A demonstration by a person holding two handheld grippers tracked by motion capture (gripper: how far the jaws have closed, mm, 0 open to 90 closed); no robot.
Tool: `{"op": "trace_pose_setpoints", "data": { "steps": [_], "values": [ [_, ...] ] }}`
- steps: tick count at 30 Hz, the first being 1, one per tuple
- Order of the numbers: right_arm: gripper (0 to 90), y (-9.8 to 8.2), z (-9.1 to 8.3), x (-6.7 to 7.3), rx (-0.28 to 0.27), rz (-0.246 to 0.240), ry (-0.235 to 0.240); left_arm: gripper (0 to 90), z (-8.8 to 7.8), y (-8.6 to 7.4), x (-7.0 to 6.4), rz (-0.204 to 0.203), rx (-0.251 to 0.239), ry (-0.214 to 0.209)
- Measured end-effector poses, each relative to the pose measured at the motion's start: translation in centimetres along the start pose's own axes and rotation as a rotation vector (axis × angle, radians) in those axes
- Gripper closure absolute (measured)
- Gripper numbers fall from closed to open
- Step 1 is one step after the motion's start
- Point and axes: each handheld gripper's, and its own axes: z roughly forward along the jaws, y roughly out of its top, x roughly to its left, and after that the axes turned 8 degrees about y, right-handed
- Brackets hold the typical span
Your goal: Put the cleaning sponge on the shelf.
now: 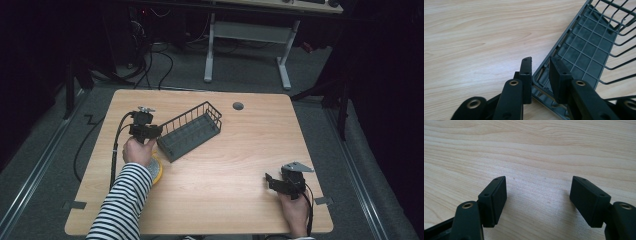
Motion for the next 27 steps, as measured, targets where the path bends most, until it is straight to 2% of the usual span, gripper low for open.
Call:
{"op": "trace_pose_setpoints", "data": {
  "steps": [6,9,13,14,15,18,19,23,27],
  "values": [
    [29.8,0.0,0.0,0.0,0.0,0.0,0.0,73.3,0.2,0.0,1.1,-0.052,-0.013,0.023],
    [29.8,0.0,0.0,0.0,0.0,0.0,0.0,73.1,0.2,0.0,1.4,-0.06,-0.014,0.03],
    [29.8,0.0,0.0,0.0,0.0,-0.004,-0.001,71.3,0.1,-0.1,1.6,-0.066,-0.013,0.013],
    [29.8,0.0,0.0,0.0,0.0,-0.004,-0.001,66.9,0.0,-0.2,1.7,-0.069,-0.014,0.006],
    [29.8,0.0,0.0,0.0,0.0,-0.004,-0.001,56.5,-0.2,-0.1,1.8,-0.073,-0.011,-0.011],
    [29.8,0.0,0.0,0.0,0.001,-0.004,-0.002,45.3,-0.7,-0.1,1.9,-0.075,-0.023,-0.028],
    [29.8,0.0,0.0,0.0,0.001,-0.004,-0.002,42.6,-1.3,-0.1,2.0,-0.077,-0.041,-0.029],
    [29.8,0.0,0.0,0.0,0.001,-0.005,-0.002,36.9,-2.3,-0.3,2.4,-0.07,-0.063,-0.038],
    [29.8,0.0,0.0,0.0,0.001,-0.005,-0.002,36.2,-3.5,-1.1,2.9,-0.068,-0.088,-0.052]
  ]
}}
